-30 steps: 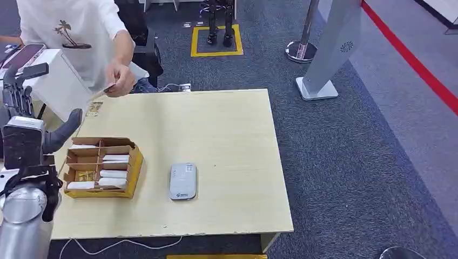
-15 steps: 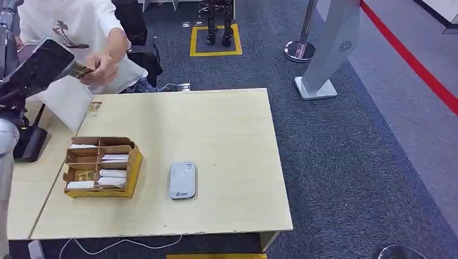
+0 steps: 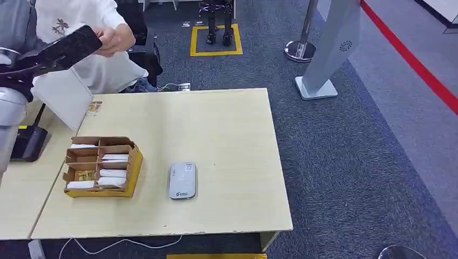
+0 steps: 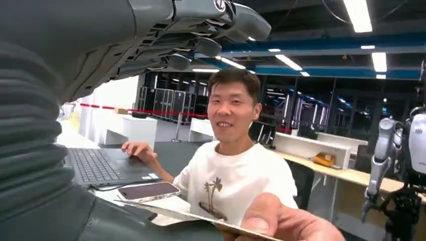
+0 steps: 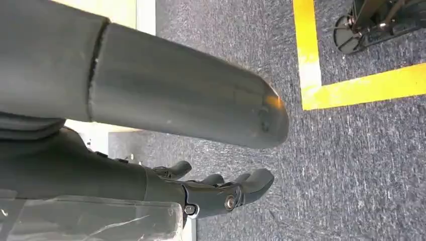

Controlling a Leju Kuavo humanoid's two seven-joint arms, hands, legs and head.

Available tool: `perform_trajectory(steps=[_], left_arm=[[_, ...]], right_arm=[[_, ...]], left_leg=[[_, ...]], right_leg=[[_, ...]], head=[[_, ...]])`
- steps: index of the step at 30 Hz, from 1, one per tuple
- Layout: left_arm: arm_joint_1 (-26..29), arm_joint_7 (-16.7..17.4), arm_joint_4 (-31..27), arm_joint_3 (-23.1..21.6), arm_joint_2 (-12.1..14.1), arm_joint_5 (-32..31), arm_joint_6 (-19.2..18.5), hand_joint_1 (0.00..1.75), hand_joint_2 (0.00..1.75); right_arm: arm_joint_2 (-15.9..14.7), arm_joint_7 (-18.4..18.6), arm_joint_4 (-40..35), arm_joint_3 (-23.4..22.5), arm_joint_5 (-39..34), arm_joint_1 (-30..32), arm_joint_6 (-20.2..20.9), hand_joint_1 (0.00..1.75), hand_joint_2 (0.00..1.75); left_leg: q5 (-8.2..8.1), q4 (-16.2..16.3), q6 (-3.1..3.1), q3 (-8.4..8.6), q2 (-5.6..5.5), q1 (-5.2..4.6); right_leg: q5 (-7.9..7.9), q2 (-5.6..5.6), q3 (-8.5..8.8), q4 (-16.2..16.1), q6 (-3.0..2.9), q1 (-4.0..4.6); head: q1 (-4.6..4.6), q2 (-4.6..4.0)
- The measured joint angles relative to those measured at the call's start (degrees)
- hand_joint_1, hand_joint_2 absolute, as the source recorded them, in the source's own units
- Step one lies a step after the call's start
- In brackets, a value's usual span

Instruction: Pass the card to the sensor for recognition and then transmit it.

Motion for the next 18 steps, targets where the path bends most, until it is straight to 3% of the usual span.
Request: perform_trajectory(steps=[1,2,3,4,6,16,17,18], left_arm=[[0.0,0.0,0.2,-0.3,-0.1,0.1,-0.1,1.52,1.75],[0.0,-0.1,0.4,-0.4,-0.2,0.2,-0.1,1.47,1.75],[0.0,-0.3,0.6,-0.4,-0.2,0.3,-0.2,0.51,1.75],[0.0,-0.4,0.7,-0.5,-0.2,0.5,-0.4,0.10,1.75],[0.0,-0.6,0.9,-0.8,-0.4,0.8,-0.8,0.00,1.75],[0.5,-1.4,1.5,-2.2,-0.7,2.3,-1.8,0.00,1.75],[0.7,-1.5,1.5,-2.3,-0.7,2.3,-1.8,0.21,1.75],[0.8,-1.5,1.5,-2.3,-0.7,2.3,-1.8,1.69,1.75]], right_arm=[[0.0,0.1,0.0,0.0,0.0,0.0,0.0,0.00,0.00],[0.0,0.1,0.0,0.0,0.0,0.0,0.0,0.00,0.00],[0.0,0.1,0.0,0.0,0.0,0.0,0.0,0.00,0.00],[0.0,0.1,0.0,0.0,0.0,0.0,-0.1,0.00,0.00],[0.0,0.2,0.0,0.0,0.0,0.0,-0.1,0.00,0.00],[0.0,0.2,0.0,0.0,-0.2,0.0,-0.2,0.00,0.00],[0.0,0.2,0.0,0.0,-0.2,0.0,-0.2,0.00,0.00],[0.1,0.2,0.0,0.0,-0.2,0.0,-0.2,0.00,0.00]], left_leg=[[0.00,0.0,0.00,0.00,0.00,0.00],[0.00,0.0,0.00,0.00,0.00,0.00],[0.00,0.0,0.00,0.00,0.00,0.00],[0.00,0.0,0.00,0.00,0.00,0.00],[0.00,0.0,0.00,-0.01,-0.01,0.00],[0.00,0.0,0.00,-0.01,-0.02,0.00],[0.00,0.0,0.00,-0.01,-0.01,0.00],[0.00,0.0,0.00,-0.01,-0.01,0.00]], right_leg=[[0.00,0.00,0.00,0.0,0.00,0.00],[0.00,0.00,0.00,0.0,0.00,0.00],[0.00,0.00,0.00,0.0,0.00,0.00],[0.00,0.00,0.00,0.0,0.00,0.00],[0.00,0.00,0.00,0.0,0.00,0.00],[0.00,-0.01,0.00,0.0,0.00,0.00],[0.00,-0.01,0.00,0.0,0.00,0.00],[0.00,-0.01,0.00,0.0,0.00,0.00]], head=[[0.00,0.02],[0.00,0.02],[0.00,0.00],[0.00,0.00],[0.00,0.02],[0.00,0.02],[0.00,0.02],[0.00,0.02]])
